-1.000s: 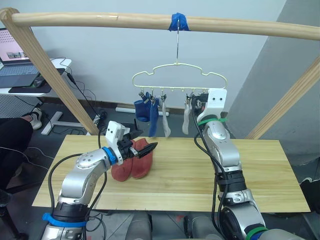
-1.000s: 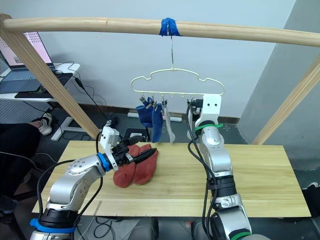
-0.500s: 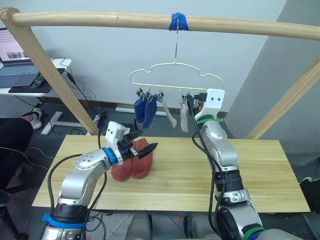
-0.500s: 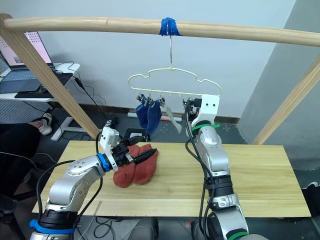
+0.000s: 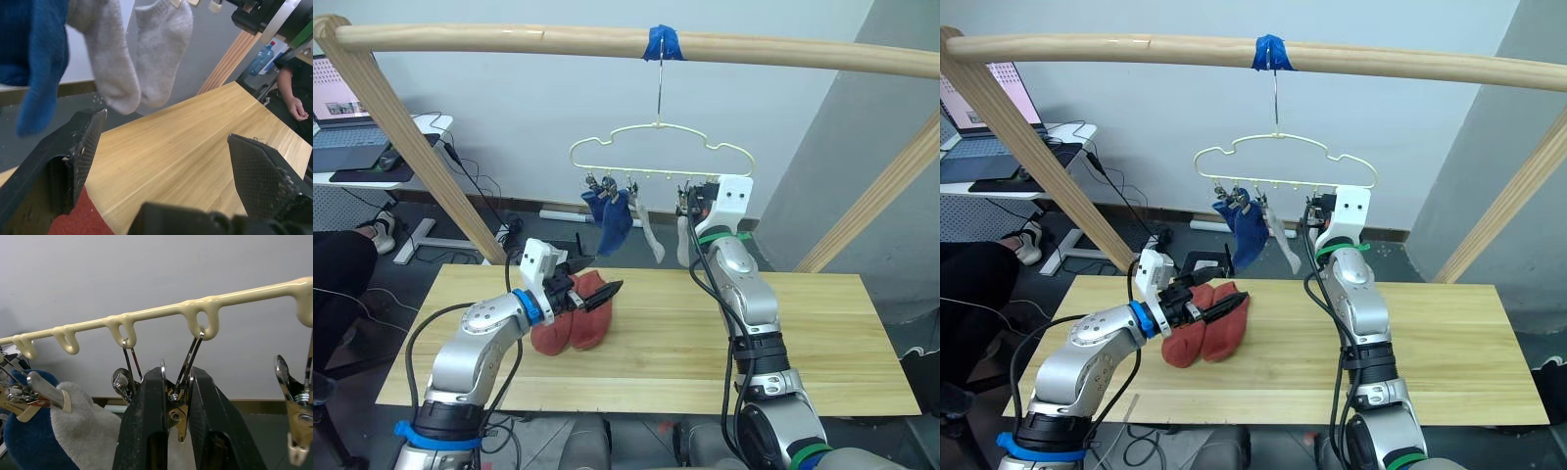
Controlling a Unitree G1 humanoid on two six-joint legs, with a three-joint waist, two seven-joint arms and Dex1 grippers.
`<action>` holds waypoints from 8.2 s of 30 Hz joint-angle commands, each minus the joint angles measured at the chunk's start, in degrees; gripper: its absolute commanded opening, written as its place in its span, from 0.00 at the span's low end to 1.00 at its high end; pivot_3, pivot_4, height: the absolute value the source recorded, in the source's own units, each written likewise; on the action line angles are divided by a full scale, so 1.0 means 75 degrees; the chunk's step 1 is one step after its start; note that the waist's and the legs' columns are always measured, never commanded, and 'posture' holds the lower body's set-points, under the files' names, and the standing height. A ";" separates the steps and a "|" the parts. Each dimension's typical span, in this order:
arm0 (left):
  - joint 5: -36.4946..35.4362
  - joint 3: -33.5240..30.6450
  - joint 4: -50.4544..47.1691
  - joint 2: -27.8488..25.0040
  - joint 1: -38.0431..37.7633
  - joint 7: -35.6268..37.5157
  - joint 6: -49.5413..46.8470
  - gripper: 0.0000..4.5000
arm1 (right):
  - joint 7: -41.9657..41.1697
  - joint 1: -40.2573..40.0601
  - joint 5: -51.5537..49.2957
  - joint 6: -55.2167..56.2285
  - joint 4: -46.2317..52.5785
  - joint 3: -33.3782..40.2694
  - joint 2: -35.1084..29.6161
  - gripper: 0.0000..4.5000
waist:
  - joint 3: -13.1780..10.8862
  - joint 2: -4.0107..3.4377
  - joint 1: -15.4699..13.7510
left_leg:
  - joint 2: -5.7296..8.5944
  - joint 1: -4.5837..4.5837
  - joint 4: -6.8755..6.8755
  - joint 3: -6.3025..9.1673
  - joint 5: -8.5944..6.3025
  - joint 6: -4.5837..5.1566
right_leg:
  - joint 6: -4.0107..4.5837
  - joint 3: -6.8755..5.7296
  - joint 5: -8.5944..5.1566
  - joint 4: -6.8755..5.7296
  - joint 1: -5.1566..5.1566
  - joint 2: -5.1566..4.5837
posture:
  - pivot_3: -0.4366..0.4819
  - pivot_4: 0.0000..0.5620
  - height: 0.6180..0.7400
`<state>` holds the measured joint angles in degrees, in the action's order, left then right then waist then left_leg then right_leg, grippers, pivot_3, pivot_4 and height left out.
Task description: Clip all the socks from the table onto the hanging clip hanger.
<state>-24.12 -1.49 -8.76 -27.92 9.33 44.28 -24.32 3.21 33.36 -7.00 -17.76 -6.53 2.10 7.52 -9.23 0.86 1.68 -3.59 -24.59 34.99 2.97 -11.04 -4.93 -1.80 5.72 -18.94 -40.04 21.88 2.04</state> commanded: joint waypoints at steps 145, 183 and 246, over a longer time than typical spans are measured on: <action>0.4372 0.2136 0.4283 0.1567 0.3176 -0.1882 0.8606 0.01 | 0.2345 0.2777 -0.6693 -0.9965 0.2088 0.6723 0.0139 0.08 | -0.0062 -0.0030 0.0216 | 0.0005 -0.0030 -0.0009 -0.0009 0.0000 0.0004 | 0.0000 0.0005 0.0000 0.0005 0.0028 0.0003 | 0.44 0.28 1.00; 0.4333 0.2230 0.4334 0.1794 0.3300 -0.1870 0.8552 0.00 | 0.2069 0.2460 -0.6847 -0.9930 0.2241 0.6194 -0.0176 0.70 | -0.0061 -0.0030 0.0213 | 0.0006 -0.0033 -0.0010 -0.0010 0.0001 0.0004 | 0.0000 0.0005 0.0000 0.0004 0.0030 0.0003 | 0.44 0.26 1.00; -0.1095 -0.0367 -0.1724 -0.0348 -0.0623 0.0729 0.0393 1.00 | -0.1075 -0.1822 -0.0464 -0.1446 0.3839 -0.0225 -0.2840 0.63 | -0.0172 0.0016 0.0028 | 0.0001 -0.0023 -0.0001 -0.0007 0.0005 -0.0002 | -0.0002 0.0003 -0.0001 0.0007 0.0023 -0.0008 | 0.52 0.28 1.00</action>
<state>-29.21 -4.08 -17.82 -29.78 4.17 47.50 -21.05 -6.48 18.48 -12.12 -31.02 21.60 0.53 -14.40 -10.52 0.97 1.89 -3.58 -24.77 34.97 2.92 -11.00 -4.94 -1.81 5.73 -18.95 -40.00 22.07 1.98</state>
